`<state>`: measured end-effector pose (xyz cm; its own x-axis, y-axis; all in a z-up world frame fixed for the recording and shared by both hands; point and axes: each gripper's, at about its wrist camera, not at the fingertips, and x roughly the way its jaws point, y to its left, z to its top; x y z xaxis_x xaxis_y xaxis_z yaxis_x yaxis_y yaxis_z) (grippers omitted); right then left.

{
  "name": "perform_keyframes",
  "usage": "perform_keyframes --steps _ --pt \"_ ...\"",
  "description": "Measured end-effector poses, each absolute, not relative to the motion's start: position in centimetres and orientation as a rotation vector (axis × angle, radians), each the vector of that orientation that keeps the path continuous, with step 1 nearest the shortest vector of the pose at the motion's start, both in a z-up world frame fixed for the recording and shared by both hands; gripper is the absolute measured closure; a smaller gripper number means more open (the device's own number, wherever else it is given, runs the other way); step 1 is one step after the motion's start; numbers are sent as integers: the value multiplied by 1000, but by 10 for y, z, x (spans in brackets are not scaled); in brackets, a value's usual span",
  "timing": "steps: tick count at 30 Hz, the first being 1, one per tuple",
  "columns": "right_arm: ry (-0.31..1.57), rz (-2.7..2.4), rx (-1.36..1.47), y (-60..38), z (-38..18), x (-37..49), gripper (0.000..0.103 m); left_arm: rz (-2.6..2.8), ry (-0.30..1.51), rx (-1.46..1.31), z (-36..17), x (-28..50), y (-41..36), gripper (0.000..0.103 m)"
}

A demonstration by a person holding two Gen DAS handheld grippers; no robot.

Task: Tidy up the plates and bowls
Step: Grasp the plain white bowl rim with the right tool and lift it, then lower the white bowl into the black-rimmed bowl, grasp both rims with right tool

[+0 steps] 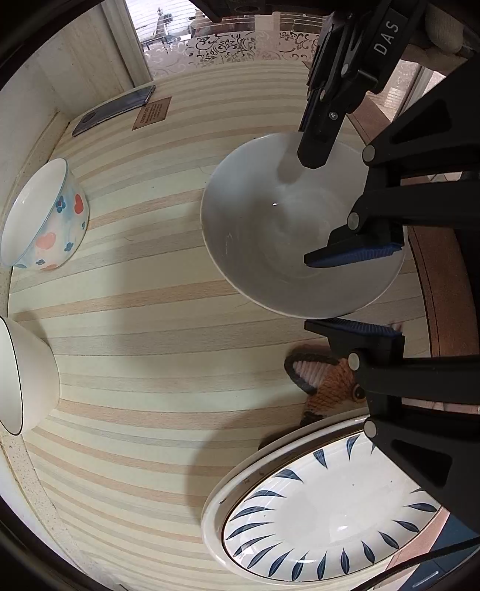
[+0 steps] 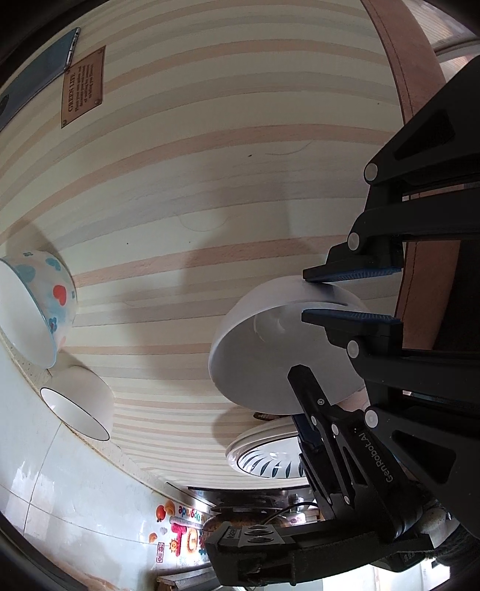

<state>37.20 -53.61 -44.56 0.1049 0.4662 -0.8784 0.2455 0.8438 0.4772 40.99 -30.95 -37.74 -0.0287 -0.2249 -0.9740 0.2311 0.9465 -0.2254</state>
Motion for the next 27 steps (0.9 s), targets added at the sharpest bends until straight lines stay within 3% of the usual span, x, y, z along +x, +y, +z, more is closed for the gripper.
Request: perform_keyframes --steps 5,12,14,15,17,27 --pt "1511 182 595 -535 -449 378 86 -355 1575 0 -371 409 -303 78" --pt "1501 172 582 -557 -415 386 86 -315 1452 -113 -304 439 -270 74" --pt "1478 187 595 -566 -398 400 81 -295 1428 -158 -296 460 -260 72" --pt "1462 199 603 -568 -390 409 69 -277 1415 -180 -294 479 -254 72" --pt "1416 229 606 -568 -376 435 59 -236 1398 -185 -295 504 -247 72" --pt "1315 306 462 -508 -367 607 59 -98 1442 -247 -348 625 -217 73"
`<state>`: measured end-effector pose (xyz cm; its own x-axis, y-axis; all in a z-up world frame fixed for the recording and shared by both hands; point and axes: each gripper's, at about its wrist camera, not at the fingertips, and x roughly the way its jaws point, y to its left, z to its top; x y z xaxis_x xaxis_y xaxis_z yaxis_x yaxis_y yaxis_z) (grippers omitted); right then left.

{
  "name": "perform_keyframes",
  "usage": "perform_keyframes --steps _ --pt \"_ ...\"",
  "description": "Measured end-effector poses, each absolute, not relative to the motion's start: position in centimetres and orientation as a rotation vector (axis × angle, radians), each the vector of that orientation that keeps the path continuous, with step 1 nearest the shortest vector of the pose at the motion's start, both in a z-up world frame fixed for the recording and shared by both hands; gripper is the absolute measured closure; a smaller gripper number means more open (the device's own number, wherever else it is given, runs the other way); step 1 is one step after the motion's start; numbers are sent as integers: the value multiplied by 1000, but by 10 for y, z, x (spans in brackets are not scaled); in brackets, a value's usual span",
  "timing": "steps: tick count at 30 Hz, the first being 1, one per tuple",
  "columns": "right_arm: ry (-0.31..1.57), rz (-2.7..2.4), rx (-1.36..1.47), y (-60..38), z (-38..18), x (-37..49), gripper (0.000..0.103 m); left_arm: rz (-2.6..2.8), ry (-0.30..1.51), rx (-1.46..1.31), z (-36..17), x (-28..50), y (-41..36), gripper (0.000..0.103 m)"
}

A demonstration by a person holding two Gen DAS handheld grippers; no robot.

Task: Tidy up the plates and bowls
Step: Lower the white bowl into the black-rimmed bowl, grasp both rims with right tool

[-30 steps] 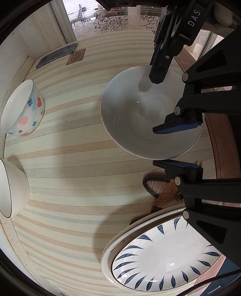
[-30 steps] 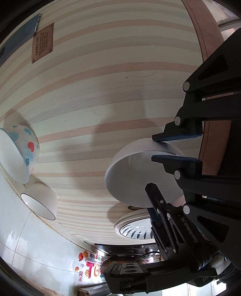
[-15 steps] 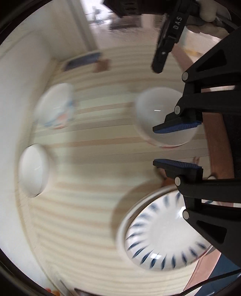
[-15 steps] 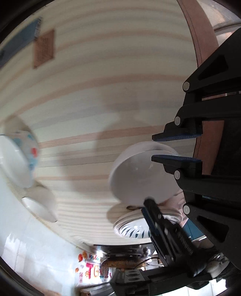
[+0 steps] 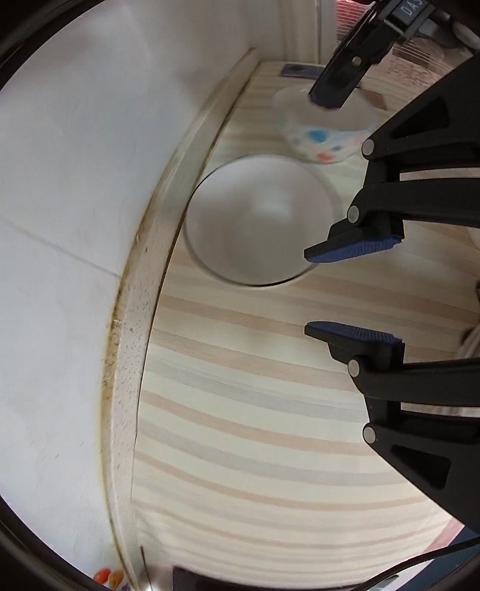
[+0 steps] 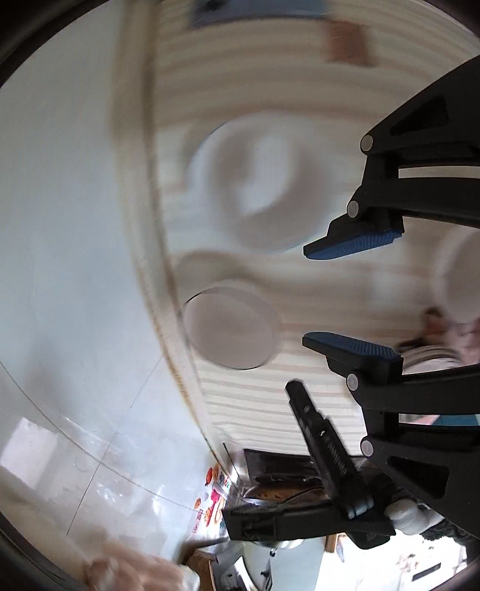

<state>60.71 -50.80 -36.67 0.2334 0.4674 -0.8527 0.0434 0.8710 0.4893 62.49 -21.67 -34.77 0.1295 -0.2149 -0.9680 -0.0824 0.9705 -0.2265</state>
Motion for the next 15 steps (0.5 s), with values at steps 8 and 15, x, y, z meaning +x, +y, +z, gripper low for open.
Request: perform_keyframes --steps 8,15 --pt "1405 238 306 -460 -421 689 82 -190 1466 -192 -377 651 -236 78" --pt "1404 221 257 -456 -433 688 87 -200 1460 -159 -373 651 -240 78"
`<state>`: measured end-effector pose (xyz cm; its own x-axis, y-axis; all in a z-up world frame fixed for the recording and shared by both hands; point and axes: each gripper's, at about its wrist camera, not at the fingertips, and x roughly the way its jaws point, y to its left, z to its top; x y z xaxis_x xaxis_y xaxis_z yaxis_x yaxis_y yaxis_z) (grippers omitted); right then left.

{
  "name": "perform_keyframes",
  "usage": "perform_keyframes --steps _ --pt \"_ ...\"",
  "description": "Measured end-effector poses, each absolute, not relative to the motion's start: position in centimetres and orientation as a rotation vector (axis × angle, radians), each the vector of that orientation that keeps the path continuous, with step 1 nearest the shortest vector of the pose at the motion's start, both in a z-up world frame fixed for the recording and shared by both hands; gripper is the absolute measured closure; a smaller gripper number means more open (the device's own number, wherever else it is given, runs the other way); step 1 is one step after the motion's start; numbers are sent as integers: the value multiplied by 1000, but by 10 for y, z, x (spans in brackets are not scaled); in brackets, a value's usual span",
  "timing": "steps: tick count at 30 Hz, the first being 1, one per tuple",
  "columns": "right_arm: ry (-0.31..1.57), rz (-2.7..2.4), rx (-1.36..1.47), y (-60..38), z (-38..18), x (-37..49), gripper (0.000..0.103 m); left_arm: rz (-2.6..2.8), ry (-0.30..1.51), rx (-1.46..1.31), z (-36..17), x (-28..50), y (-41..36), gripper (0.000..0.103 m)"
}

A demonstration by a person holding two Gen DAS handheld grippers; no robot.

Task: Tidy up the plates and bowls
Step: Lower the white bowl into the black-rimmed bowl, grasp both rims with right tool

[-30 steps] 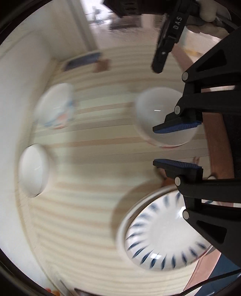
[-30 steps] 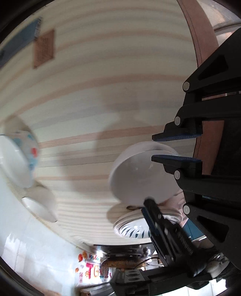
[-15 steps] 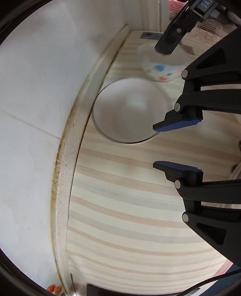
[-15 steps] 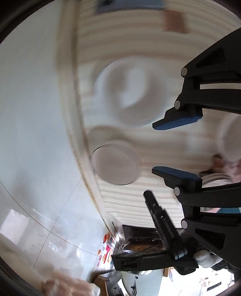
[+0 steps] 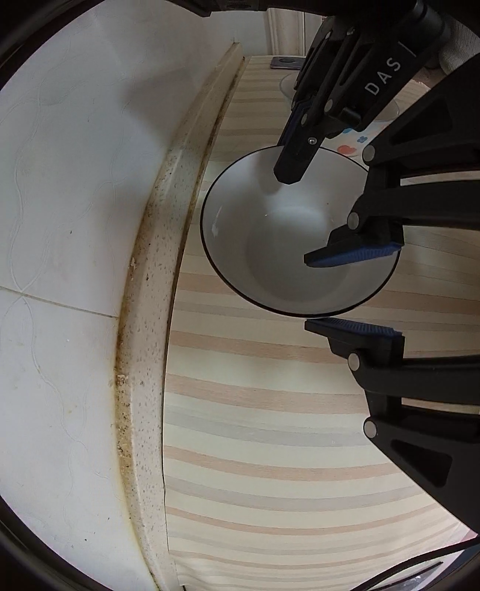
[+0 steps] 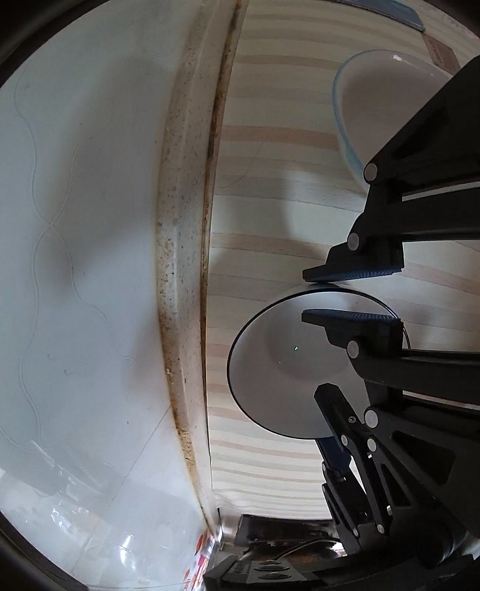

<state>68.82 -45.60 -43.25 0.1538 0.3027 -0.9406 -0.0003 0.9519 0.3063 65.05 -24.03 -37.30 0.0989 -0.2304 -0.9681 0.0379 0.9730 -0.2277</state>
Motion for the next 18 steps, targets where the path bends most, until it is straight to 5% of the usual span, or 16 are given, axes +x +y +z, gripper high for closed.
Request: perform_keyframes --steps 18 --pt "1370 259 291 -467 -371 613 87 -278 1401 -126 -308 582 -249 78"
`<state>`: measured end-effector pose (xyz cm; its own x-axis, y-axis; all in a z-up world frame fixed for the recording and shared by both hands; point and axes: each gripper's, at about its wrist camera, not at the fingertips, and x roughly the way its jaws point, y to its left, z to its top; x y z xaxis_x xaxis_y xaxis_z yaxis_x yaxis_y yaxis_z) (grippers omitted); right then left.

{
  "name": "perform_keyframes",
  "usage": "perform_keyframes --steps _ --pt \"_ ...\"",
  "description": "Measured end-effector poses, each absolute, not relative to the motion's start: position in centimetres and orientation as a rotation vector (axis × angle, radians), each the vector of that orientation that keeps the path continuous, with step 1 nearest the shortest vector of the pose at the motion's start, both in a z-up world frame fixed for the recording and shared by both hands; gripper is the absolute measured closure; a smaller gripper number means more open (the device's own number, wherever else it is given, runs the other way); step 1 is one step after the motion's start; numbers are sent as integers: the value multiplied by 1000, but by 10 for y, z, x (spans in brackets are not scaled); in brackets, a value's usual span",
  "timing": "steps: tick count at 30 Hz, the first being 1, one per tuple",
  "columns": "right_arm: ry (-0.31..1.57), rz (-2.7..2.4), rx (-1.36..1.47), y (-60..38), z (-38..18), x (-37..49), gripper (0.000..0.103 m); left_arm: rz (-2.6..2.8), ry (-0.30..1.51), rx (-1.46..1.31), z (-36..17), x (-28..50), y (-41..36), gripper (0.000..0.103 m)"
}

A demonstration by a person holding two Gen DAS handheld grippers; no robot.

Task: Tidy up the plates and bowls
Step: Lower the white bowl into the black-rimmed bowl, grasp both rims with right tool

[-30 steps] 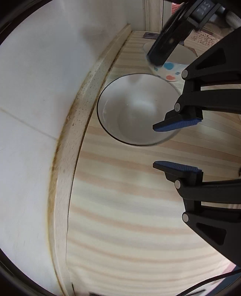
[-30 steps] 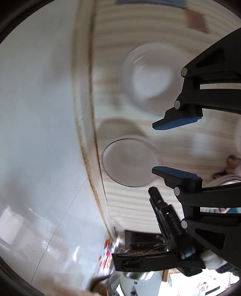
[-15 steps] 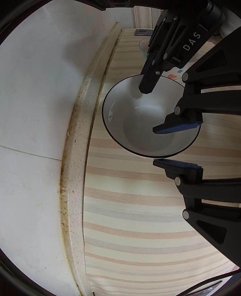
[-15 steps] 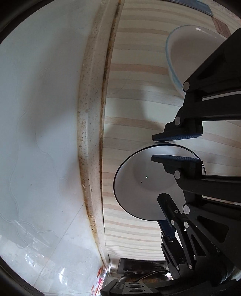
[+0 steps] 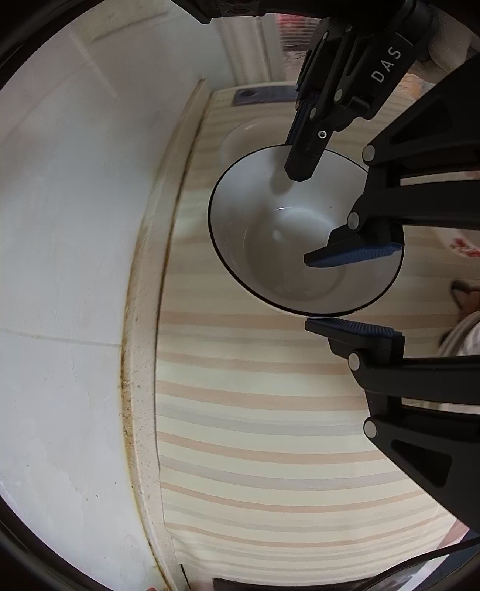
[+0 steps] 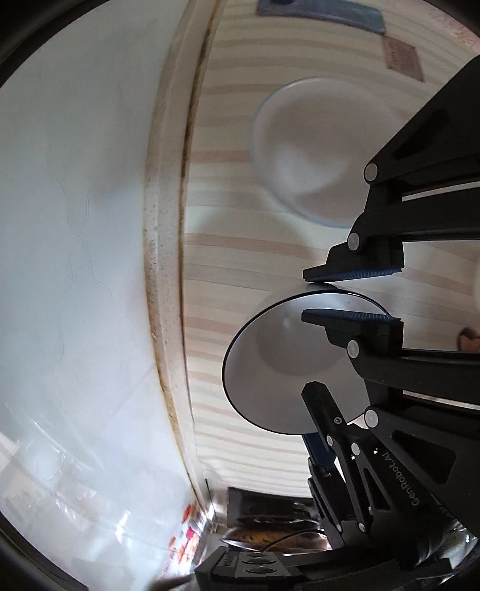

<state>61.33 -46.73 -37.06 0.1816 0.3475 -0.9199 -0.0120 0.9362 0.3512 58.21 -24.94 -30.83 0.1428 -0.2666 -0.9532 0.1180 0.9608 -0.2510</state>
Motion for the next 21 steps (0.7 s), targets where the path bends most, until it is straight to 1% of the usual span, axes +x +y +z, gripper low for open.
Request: perform_keyframes --steps 8,13,21 --pt "1376 239 328 -490 -340 530 87 -353 1402 -87 -289 524 -265 78" --pt "1375 208 368 -501 -329 473 87 -399 1430 -45 -294 484 -282 78" --pt "1415 157 422 -521 -339 400 87 -447 1498 20 -311 439 -304 78"
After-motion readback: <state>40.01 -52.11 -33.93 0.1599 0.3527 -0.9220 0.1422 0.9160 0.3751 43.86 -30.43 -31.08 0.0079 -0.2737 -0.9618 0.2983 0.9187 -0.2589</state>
